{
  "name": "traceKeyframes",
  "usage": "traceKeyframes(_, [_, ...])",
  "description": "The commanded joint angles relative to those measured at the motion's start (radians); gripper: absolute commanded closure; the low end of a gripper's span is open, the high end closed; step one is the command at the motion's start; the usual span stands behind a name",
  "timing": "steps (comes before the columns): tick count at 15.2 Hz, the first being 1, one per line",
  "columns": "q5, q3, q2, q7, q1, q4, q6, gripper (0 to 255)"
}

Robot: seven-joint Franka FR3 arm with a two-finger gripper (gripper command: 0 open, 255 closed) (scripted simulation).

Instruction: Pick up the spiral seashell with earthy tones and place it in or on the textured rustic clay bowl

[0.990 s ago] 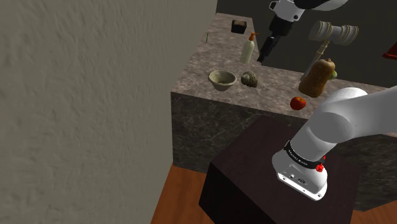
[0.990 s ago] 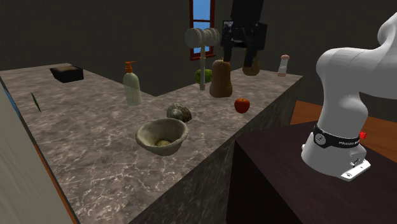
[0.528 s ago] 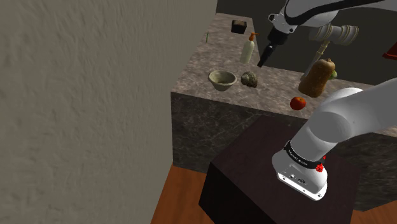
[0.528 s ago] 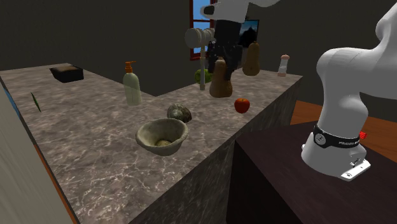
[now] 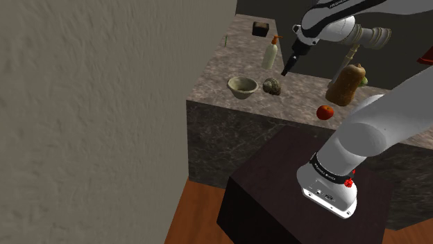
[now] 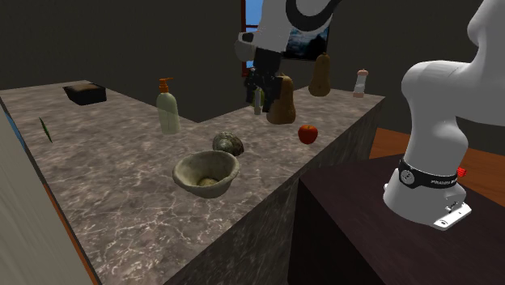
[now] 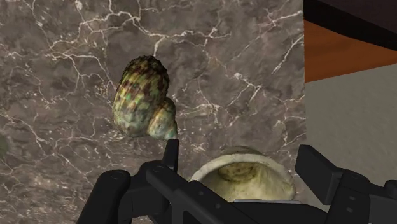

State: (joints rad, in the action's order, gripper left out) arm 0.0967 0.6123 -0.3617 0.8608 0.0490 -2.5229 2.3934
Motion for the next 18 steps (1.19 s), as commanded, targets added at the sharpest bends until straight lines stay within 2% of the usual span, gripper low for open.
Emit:
traceKeyframes(1, [-0.052, 0.063, 0.079, 0.087, -0.032, 0.030, 0.058, 0])
traceKeyframes(4, [-0.193, 0.158, 0.212, 0.249, -0.095, 0.094, 0.118, 0])
traceKeyframes(6, [-0.334, 0.212, 0.316, 0.387, -0.131, 0.148, 0.140, 0])
traceKeyframes(8, [-0.501, 0.232, 0.431, 0.539, -0.132, 0.212, 0.139, 0])
traceKeyframes(10, [-0.649, 0.208, 0.542, 0.671, -0.086, 0.284, 0.123, 0])
traceKeyframes(13, [-0.804, 0.141, 0.682, 0.811, 0.017, 0.400, 0.092, 0])
traceKeyframes(16, [-0.892, 0.084, 0.788, 0.893, 0.107, 0.505, 0.066, 0])
traceKeyframes(18, [-0.916, 0.066, 0.813, 0.907, 0.119, 0.514, 0.076, 0])
